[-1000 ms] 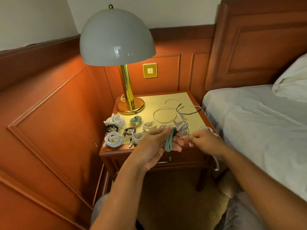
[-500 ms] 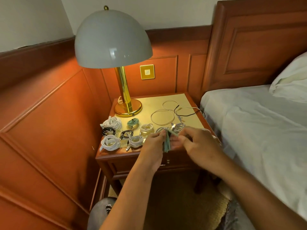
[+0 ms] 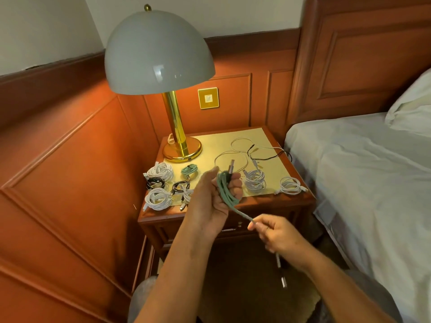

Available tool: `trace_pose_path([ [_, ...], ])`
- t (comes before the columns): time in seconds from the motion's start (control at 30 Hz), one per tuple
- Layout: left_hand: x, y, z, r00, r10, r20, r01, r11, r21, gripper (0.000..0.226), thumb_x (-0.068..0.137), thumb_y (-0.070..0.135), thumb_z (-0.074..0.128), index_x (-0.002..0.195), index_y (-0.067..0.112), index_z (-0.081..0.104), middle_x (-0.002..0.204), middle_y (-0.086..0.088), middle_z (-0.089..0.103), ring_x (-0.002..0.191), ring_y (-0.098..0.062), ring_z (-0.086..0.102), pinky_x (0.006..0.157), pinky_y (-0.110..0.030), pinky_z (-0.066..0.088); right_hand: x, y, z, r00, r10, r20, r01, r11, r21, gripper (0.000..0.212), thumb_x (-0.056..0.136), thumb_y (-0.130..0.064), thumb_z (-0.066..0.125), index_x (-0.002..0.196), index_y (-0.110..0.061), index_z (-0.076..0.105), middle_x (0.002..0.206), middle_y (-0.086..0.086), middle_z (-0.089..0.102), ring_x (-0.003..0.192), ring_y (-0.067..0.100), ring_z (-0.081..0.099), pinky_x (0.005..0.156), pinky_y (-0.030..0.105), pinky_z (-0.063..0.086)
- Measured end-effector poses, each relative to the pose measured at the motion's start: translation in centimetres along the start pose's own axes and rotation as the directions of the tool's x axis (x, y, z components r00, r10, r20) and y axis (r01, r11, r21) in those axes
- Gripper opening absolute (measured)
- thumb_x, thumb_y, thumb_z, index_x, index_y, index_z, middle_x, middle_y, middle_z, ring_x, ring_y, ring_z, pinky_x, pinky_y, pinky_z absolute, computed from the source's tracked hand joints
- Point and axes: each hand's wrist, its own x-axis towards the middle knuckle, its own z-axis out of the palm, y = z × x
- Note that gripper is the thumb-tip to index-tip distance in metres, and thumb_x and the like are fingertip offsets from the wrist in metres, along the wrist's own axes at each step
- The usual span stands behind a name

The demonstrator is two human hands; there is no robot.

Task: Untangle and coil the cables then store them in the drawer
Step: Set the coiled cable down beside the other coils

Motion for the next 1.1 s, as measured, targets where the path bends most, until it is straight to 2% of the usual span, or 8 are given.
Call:
trace_pose_path([
  [0.1, -0.7, -0.9, -0.4, 0.998, 0.009, 0.069, -0.031, 0.945, 0.324, 0.023, 0.093, 0.022, 0.052, 0.091, 0.001, 0.062, 0.069, -0.006, 0.060, 0.052, -0.010, 0.052, 0.052, -0.020, 0.045, 1.9, -2.9, -3.2, 0.991, -0.073, -0.109, 0.044, 0.968, -0.248, 0.016, 0.096, -0.021, 0.058, 0.085, -0.018, 0.069, 0.068, -0.004, 0.055, 0.059, 0.009, 0.046, 0.056, 0.025, 0.036],
  [0.23, -0.8, -2.9, -0.3, 0.994, -0.005, 0.112, -0.078, 0.687, 0.723, 0.035, 0.100, 0.027, 0.048, 0.090, -0.002, 0.066, 0.063, -0.005, 0.055, 0.051, -0.013, 0.045, 0.056, -0.022, 0.039, 3.4, -8.7, -5.9, 0.975, -0.205, -0.090, 0.147, 0.889, -0.433, 0.010, 0.087, -0.022, 0.071, 0.083, -0.013, 0.072, 0.080, 0.000, 0.067, 0.078, 0.013, 0.061, 0.073, 0.034, 0.049],
  [0.33, -0.1, -3.6, -0.2, 0.998, -0.004, 0.062, -0.046, 0.633, 0.773, 0.059, 0.097, 0.053, 0.039, 0.090, 0.002, 0.067, 0.069, -0.008, 0.060, 0.055, -0.016, 0.049, 0.062, -0.024, 0.043, 2.9, -12.3, -5.3, 0.955, -0.292, -0.049, 0.216, 0.800, -0.559, 0.014, 0.091, -0.020, 0.066, 0.092, -0.009, 0.073, 0.087, -0.001, 0.067, 0.082, 0.012, 0.061, 0.075, 0.030, 0.048],
  [0.43, 0.6, -3.4, -0.6, 1.000, 0.024, 0.005, -0.021, 0.747, 0.665, 0.062, 0.098, 0.055, 0.030, 0.097, 0.003, 0.065, 0.073, -0.011, 0.062, 0.057, -0.017, 0.053, 0.064, -0.029, 0.046, 1.3, -12.3, -2.7, 0.939, -0.334, -0.078, 0.231, 0.784, -0.576, 0.014, 0.097, -0.018, 0.054, 0.100, -0.014, 0.067, 0.093, 0.001, 0.067, 0.081, 0.010, 0.063, 0.065, 0.021, 0.048],
  [0.57, 1.3, -3.3, -1.0, 0.992, 0.081, -0.094, -0.037, 0.917, 0.397, 0.042, 0.102, 0.038, 0.040, 0.104, 0.004, 0.064, 0.081, -0.004, 0.072, 0.074, -0.014, 0.069, 0.068, -0.025, 0.052, -1.2, -8.5, 1.3, 0.934, -0.285, -0.214, 0.196, 0.913, -0.358, 0.010, 0.100, -0.016, 0.049, 0.103, -0.025, 0.052, 0.093, -0.005, 0.061, 0.083, 0.004, 0.062, 0.062, 0.009, 0.049],
  [0.77, 1.3, -4.4, -1.2, 0.965, 0.039, -0.258, -0.020, 0.997, 0.077, 0.025, 0.096, 0.020, 0.054, 0.106, -0.001, 0.062, 0.091, -0.013, 0.069, 0.080, -0.020, 0.067, 0.070, -0.028, 0.055, -1.0, -5.4, 5.2, 0.898, -0.128, -0.421, 0.164, 0.985, 0.050, 0.005, 0.098, -0.024, 0.056, 0.093, -0.022, 0.054, 0.088, -0.005, 0.064, 0.074, -0.007, 0.060, 0.061, 0.009, 0.045],
  [0.97, 1.4, -4.2, -0.1, 0.948, 0.090, -0.306, -0.076, 0.995, 0.056, 0.023, 0.101, 0.018, 0.044, 0.086, 0.007, 0.058, 0.073, -0.009, 0.066, 0.067, -0.018, 0.064, 0.069, -0.030, 0.054, 0.4, -6.1, 6.5, 0.888, 0.138, -0.439, 0.036, 0.930, 0.365, 0.003, 0.100, -0.028, 0.051, 0.097, -0.028, 0.050, 0.100, -0.001, 0.062, 0.092, 0.011, 0.062, 0.082, 0.031, 0.054],
  [1.1, 1.2, -4.0, -0.8, 0.967, 0.030, -0.252, -0.037, 0.999, -0.023, 0.030, 0.100, 0.020, 0.040, 0.076, 0.009, 0.054, 0.083, -0.012, 0.069, 0.068, -0.018, 0.069, 0.060, -0.026, 0.055, 1.5, -6.0, 6.2, 0.911, 0.284, -0.298, -0.033, 0.771, 0.636, 0.012, 0.098, -0.019, 0.049, 0.100, -0.014, 0.059, 0.091, 0.007, 0.065, 0.081, 0.019, 0.061, 0.059, 0.030, 0.044],
])
